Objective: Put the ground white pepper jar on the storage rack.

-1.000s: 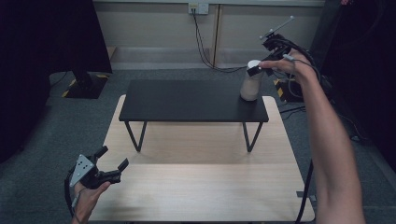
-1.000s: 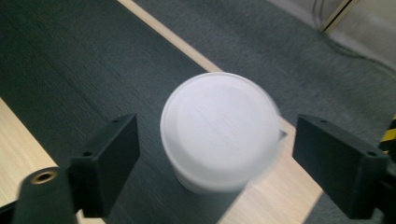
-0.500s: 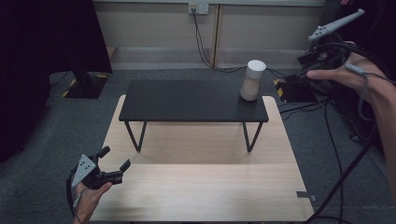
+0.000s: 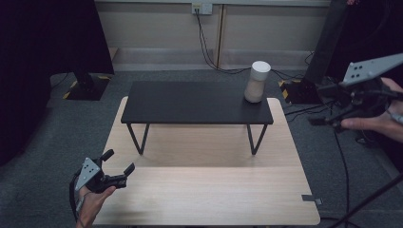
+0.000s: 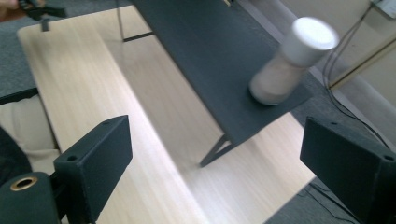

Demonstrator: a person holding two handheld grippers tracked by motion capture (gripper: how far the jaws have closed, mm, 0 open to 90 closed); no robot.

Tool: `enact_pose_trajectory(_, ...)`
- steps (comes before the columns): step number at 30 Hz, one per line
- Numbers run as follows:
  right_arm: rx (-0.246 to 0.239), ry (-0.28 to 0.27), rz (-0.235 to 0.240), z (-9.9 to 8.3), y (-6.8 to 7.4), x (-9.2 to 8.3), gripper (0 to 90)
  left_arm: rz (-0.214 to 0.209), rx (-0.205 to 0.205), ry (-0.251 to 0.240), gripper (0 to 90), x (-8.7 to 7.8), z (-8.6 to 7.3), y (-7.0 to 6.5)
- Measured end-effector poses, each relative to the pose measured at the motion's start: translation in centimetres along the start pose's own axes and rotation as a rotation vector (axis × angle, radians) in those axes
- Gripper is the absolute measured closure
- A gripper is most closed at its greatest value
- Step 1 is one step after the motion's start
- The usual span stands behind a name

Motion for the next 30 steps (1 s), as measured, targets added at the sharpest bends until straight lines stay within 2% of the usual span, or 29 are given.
enact_pose_trajectory(1,0.000,0.000,0.000,0.0,0.0,0.0,8.6,-0.001,0.001,0.000,0.0,0.0,0.0,0.0)
enact_pose_trajectory(2,0.006,-0.004,0.014,-0.6,0.7,0.4,8.6,-0.001,0.002,0.003,0.0,0.0,0.0,0.0)
enact_pose_trajectory(7,0.006,-0.002,0.019,-1.3,1.4,0.7,8.5,-0.002,0.003,0.004,0.0,0.1,0.0,0.0)
enact_pose_trajectory(14,0.018,-0.033,-0.008,-1.5,1.4,0.5,8.4,-0.001,0.001,0.004,0.0,0.0,-0.1,-0.1)
enact_pose_trajectory(30,0.031,-0.036,-0.001,-1.6,1.2,0.8,8.5,-0.006,0.004,0.007,0.0,0.1,-0.1,-0.1)
Point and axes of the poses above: each handheld gripper's, and its own axes: x roughly forward along the jaws, z roughly out of its top, y roughly to its left, the point moved 5 cm from there along x, roughly forward along the jaws, and after that the axes turned 12 degrees about -x, right-handed, at the moved point
